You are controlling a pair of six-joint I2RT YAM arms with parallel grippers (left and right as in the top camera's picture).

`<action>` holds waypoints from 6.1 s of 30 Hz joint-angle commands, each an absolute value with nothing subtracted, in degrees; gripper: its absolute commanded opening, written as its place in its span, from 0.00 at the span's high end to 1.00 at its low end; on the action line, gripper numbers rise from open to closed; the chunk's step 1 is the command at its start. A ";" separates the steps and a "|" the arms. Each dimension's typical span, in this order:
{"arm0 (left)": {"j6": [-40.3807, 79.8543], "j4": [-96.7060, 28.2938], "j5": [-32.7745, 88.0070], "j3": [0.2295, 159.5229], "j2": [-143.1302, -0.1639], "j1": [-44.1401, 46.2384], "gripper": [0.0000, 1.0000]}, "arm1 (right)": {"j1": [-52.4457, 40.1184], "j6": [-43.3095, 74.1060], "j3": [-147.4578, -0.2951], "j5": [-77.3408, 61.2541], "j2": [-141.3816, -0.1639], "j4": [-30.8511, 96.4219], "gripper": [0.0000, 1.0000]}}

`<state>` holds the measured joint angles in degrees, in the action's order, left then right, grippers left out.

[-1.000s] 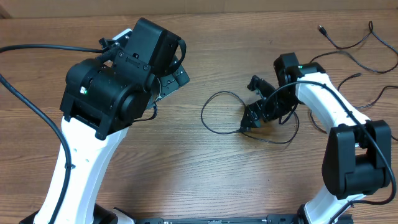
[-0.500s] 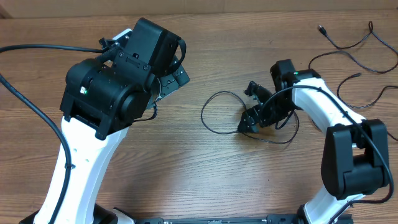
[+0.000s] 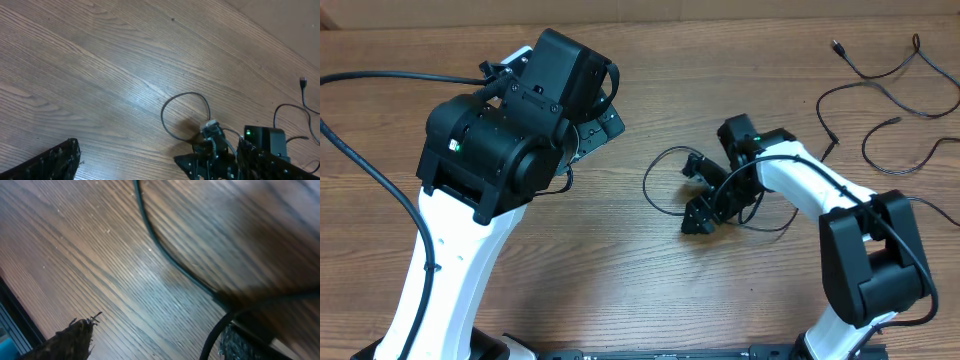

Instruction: Untangle cables

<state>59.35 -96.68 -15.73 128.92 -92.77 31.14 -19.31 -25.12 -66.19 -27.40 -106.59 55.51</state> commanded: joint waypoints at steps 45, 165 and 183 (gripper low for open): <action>58.24 -96.79 -16.93 129.10 -92.62 31.14 0.00 | -20.18 -23.55 -60.80 -23.57 -106.54 52.10 0.96; 58.24 -96.79 -16.93 129.10 -92.62 31.14 0.00 | 34.87 15.16 -107.96 0.78 -90.06 81.28 0.96; 58.24 -96.79 -16.93 129.10 -92.62 31.14 0.00 | 47.05 17.30 -101.19 0.82 -90.13 74.11 0.96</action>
